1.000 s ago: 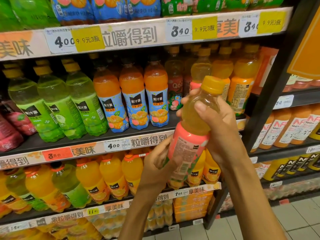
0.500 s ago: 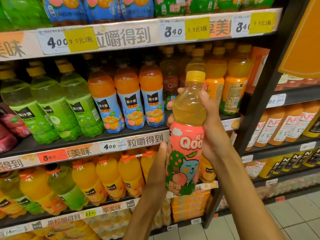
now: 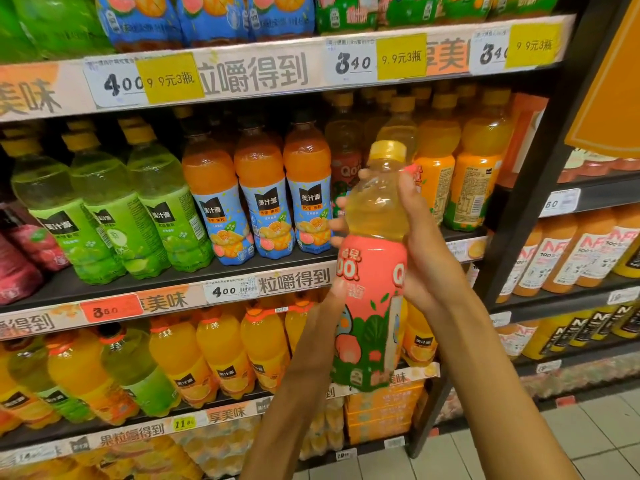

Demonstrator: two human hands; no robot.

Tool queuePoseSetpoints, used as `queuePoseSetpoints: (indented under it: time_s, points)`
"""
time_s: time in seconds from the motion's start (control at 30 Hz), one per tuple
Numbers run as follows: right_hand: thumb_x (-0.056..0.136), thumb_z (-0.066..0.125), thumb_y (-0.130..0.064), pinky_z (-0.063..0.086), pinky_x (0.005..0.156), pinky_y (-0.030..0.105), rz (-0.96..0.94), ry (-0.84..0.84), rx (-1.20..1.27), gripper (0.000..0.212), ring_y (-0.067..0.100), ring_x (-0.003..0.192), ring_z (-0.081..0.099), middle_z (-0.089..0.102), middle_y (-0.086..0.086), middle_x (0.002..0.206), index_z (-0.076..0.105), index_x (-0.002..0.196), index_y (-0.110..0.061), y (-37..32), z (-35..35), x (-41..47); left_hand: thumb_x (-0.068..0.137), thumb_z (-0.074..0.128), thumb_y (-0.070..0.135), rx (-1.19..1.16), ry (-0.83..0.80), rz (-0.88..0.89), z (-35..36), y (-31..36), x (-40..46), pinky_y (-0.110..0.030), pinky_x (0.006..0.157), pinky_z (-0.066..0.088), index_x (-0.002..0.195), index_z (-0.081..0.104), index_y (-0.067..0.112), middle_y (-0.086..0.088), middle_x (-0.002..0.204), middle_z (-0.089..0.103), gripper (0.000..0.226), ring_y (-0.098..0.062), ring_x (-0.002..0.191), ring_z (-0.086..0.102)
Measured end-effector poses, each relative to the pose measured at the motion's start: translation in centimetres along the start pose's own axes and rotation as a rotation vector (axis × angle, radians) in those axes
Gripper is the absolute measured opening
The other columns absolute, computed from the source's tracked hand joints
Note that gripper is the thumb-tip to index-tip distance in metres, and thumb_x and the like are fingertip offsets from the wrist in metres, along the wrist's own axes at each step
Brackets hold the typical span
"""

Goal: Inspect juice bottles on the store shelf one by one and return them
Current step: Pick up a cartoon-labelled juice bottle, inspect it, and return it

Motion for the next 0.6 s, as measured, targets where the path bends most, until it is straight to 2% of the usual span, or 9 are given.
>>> queuePoseSetpoints:
  time_s: [0.03,0.1,0.2,0.3,0.37,0.47,0.6]
  points:
    - [0.080,0.061,-0.046,0.058,0.067,0.033,0.018,-0.016,0.010,0.050,0.022,0.078,0.073,0.072,0.012,0.094,0.057,0.117,-0.012,0.3,0.2,0.1,0.080,0.052,0.055,-0.028,-0.015,-0.047,0.2,-0.2,-0.2,-0.035,0.078,0.058,0.114,0.065,0.019,-0.011,0.105,0.072,0.052,-0.024,0.090,0.070]
    - [0.084,0.061,-0.039,0.058,0.064,0.031,0.025,0.008,0.012,0.042,0.020,0.074,0.072,0.072,0.011,0.089,0.057,0.116,-0.011,0.8,-0.1,0.2,0.078,0.044,0.060,-0.026,-0.018,-0.096,0.1,-0.5,-0.2,-0.040,0.081,0.055,0.124,0.059,0.013,-0.016,0.108,0.069,0.068,-0.027,0.088,0.068]
    - [0.081,0.068,-0.042,0.057,0.066,0.030,-0.011,0.097,-0.076,0.041,0.019,0.081,0.071,0.071,0.006,0.095,0.060,0.113,-0.018,0.8,-0.8,0.2,0.074,0.039,0.060,0.098,0.024,-0.040,-0.5,0.4,0.3,-0.041,0.089,0.054,0.112,0.066,0.019,-0.008,0.104,0.073,0.061,-0.022,0.096,0.069]
    - [0.074,0.068,-0.050,0.056,0.069,0.025,-0.061,0.138,-0.292,0.042,0.012,0.088,0.072,0.073,-0.007,0.098,0.059,0.110,-0.031,0.3,-0.8,0.1,0.072,0.039,0.059,0.201,0.052,0.018,-0.4,1.1,0.6,-0.032,0.084,0.057,0.115,0.063,0.018,-0.003,0.102,0.074,0.064,-0.016,0.095,0.070]
    - [0.072,0.063,-0.056,0.056,0.070,0.023,-0.036,0.112,-0.367,0.048,0.006,0.091,0.071,0.071,-0.010,0.103,0.057,0.114,-0.033,0.3,-0.4,0.0,0.068,0.041,0.062,0.193,0.077,0.018,0.0,0.6,0.6,-0.036,0.084,0.057,0.112,0.064,0.018,-0.007,0.103,0.073,0.066,-0.019,0.095,0.070]
    - [0.074,0.061,-0.055,0.056,0.072,0.025,0.012,0.072,-0.338,0.055,0.010,0.094,0.070,0.070,-0.002,0.111,0.058,0.119,-0.025,0.3,-0.6,0.1,0.063,0.043,0.065,0.007,0.114,-0.062,-0.3,-0.2,0.5,-0.040,0.078,0.058,0.100,0.070,0.020,-0.011,0.093,0.074,0.064,-0.024,0.081,0.072]
    - [0.079,0.064,-0.038,0.059,0.081,0.037,0.150,-0.022,-0.047,0.042,0.022,0.089,0.072,0.073,0.008,0.099,0.059,0.113,-0.015,1.3,-0.3,0.5,0.071,0.048,0.065,-0.300,-0.073,-0.172,0.9,-0.8,0.1,-0.033,0.060,0.057,0.108,0.069,0.006,-0.016,0.082,0.069,0.072,-0.025,0.064,0.067]
Point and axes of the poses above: each hand's wrist, its own x-axis towards the middle knuckle, its own z-axis out of the palm, y = z × x, the point moved 6 cm from there along x, towards the middle knuckle
